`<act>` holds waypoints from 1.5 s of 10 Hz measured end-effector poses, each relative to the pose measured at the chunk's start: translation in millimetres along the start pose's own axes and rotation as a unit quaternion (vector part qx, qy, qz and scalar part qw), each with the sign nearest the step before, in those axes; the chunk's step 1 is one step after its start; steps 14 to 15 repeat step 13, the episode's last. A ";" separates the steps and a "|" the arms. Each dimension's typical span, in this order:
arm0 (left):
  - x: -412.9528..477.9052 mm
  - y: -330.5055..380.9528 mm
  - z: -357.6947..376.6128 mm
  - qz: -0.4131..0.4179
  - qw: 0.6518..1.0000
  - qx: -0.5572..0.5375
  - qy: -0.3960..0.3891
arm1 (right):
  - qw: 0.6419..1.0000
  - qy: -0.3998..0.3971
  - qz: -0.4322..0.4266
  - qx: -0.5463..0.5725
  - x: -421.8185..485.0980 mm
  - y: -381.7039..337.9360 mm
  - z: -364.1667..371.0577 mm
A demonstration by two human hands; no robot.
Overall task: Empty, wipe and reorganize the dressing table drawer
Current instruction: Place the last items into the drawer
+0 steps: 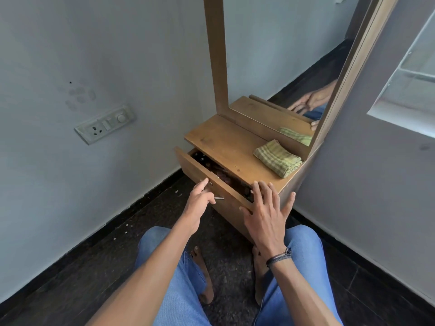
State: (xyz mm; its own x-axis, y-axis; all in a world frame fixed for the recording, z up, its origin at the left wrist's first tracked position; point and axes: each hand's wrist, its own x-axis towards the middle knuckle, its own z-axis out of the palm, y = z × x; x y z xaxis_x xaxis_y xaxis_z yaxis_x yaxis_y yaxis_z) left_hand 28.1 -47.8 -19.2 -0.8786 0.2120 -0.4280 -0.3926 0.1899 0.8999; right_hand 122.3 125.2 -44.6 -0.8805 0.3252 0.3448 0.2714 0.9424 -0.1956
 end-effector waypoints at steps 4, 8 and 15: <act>29.2 19.3 30.6 -0.007 1.000 0.017 -0.007 | 0.995 0.084 -0.050 0.005 25.5 11.0 6.0; 39.5 22.1 42.7 -0.034 0.999 0.012 0.005 | 0.991 0.125 -0.048 -0.025 34.1 11.8 13.5; -6.2 43.7 43.0 0.026 0.990 0.133 0.039 | 0.999 0.036 -0.035 -0.009 45.2 4.4 -13.2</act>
